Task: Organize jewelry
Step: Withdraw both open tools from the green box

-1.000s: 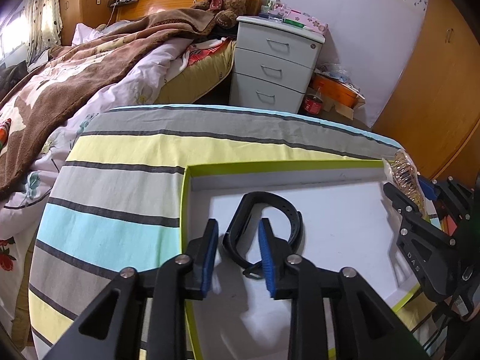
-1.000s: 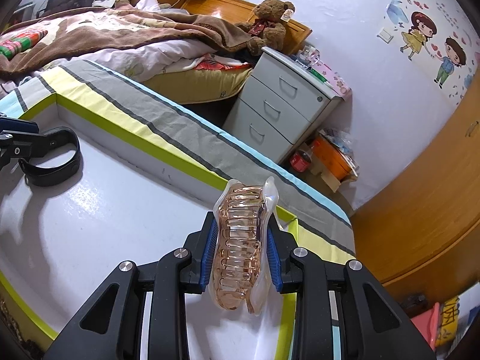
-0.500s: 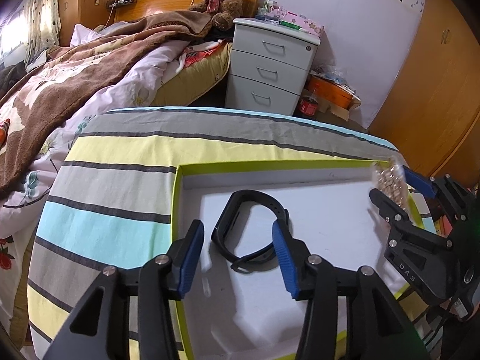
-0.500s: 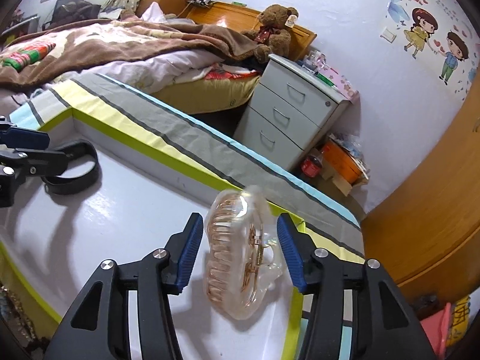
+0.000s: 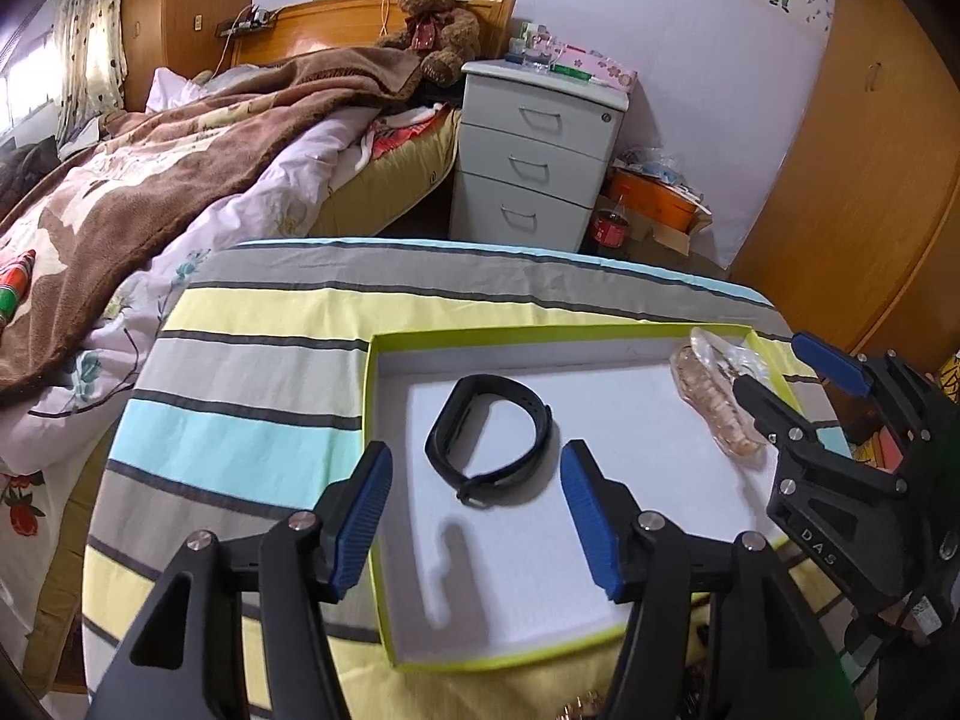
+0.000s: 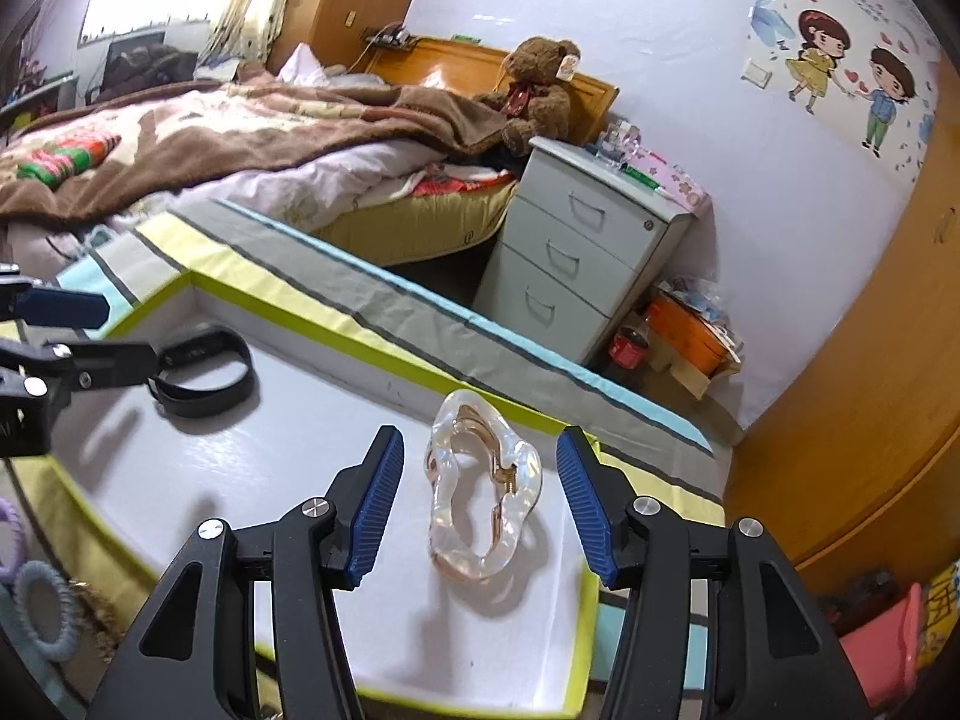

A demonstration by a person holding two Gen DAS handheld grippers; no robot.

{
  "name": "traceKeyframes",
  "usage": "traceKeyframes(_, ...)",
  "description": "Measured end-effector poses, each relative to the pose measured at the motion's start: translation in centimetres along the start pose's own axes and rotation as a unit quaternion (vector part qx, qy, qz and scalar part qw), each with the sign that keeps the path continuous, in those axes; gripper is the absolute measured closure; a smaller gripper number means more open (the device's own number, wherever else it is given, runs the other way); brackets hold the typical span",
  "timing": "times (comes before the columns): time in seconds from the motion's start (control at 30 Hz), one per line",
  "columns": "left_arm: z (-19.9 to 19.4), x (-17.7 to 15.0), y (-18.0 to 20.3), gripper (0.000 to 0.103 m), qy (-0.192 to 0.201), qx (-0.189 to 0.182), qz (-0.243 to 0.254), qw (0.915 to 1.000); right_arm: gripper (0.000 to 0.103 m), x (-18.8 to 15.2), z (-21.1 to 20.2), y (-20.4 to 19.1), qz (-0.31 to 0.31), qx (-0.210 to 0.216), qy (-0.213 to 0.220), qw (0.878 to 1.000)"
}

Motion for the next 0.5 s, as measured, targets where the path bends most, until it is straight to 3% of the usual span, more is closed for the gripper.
traceKeyframes(0.2, -2.5, -0.9, 0.5, 0.036, 0.012, -0.006, 0.004, 0.9999, 0.049, -0.6, -3.3, 0.0, 0.032, 0.018, 0.008, 0.999)
traceKeyframes(0.5, -6.5, -3.4, 0.5, 0.028, 0.027, -0.025, 0.001, 0.9993, 0.049, -4.5, -7.4, -0.7, 0.074, 0.059, -0.005, 0.996)
Point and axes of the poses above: each gripper's, at about its wrist camera, not at the fingertips, and z roughly the way its jaws point, y to its right, x to its top, the point moved 10 cm from there along z, roughly the way its jaws point, and after that the axes turned 8 degrees about -x, right-handed, at the moved point
